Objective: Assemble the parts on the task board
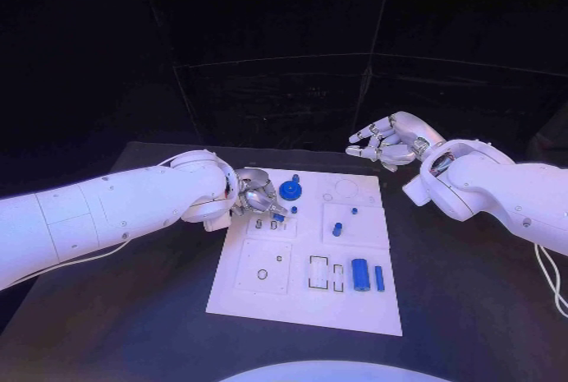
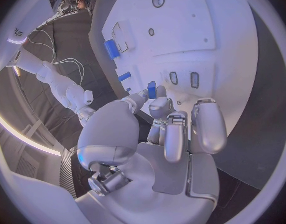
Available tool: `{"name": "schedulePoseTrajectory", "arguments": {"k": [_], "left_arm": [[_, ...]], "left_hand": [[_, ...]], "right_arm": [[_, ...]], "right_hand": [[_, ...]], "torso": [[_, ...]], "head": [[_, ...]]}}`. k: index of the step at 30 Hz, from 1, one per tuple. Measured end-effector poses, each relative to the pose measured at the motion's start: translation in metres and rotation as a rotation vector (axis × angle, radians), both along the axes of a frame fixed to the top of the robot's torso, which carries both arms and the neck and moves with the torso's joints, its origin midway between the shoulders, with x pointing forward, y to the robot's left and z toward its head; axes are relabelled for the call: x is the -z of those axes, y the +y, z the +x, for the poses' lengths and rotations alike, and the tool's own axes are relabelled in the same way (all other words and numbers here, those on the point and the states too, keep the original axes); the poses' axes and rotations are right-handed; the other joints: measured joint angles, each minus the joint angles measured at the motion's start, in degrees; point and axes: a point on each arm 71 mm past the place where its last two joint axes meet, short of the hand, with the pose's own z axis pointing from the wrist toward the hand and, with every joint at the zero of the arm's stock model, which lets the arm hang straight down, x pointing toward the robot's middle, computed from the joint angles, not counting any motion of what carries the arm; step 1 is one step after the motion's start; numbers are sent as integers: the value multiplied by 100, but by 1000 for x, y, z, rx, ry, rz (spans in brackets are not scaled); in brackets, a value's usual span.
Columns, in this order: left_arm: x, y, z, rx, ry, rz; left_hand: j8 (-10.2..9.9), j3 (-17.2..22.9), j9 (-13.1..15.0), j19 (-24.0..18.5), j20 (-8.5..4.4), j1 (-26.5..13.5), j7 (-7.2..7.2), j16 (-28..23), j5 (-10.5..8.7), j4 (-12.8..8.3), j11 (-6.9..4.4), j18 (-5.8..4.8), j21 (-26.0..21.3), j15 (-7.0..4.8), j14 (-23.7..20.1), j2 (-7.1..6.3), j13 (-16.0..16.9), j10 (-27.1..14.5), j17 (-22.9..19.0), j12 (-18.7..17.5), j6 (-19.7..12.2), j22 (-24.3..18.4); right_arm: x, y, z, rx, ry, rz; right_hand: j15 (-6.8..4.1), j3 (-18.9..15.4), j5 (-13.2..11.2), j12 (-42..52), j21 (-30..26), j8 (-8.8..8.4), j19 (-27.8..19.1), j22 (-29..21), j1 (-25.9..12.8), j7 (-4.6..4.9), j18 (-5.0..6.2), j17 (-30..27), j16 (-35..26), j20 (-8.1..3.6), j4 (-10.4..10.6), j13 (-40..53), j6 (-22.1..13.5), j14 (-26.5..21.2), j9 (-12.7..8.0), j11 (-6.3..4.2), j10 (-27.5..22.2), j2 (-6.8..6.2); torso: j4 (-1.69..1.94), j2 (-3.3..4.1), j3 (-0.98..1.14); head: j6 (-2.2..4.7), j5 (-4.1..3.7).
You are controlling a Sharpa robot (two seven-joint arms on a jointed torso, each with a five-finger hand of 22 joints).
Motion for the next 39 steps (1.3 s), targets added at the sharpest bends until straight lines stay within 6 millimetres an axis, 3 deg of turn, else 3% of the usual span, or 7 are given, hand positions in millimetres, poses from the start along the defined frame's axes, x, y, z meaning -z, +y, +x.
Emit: {"name": "schedulePoseTrajectory", "arguments": {"k": [9, 39], "left_arm": [[10, 2, -7, -31, -31, -18], [19, 10, -6, 8, -104, 89]], "left_hand": [[0, 94, 13, 0, 0, -39, 8, 0, -7, -62, 1, 0, 0, 0, 0, -38, 5, -1, 0, 0, 8, 15], [45, 220, 76, 0, 1, -72, 20, 0, 46, -77, 0, 0, 0, 1, -1, -71, 35, 40, 0, 28, 20, 56]], "right_arm": [[1, -1, 1, -2, 4, -3], [1, -1, 0, -10, 9, -5]], "right_hand": [[0, -15, 0, -38, 0, 0, -21, -20, 0, 0, 0, 0, 0, -21, 15, -27, 0, 0, 0, 0, -43, 0], [0, -15, 0, -38, 0, 0, -21, -19, 0, 0, -1, -4, 0, -21, 15, -34, 0, 0, 0, 0, -42, 0]], "torso": [[27, 0, -10], [19, 13, -9]], "head": [[-19, 2], [-34, 34]]}}
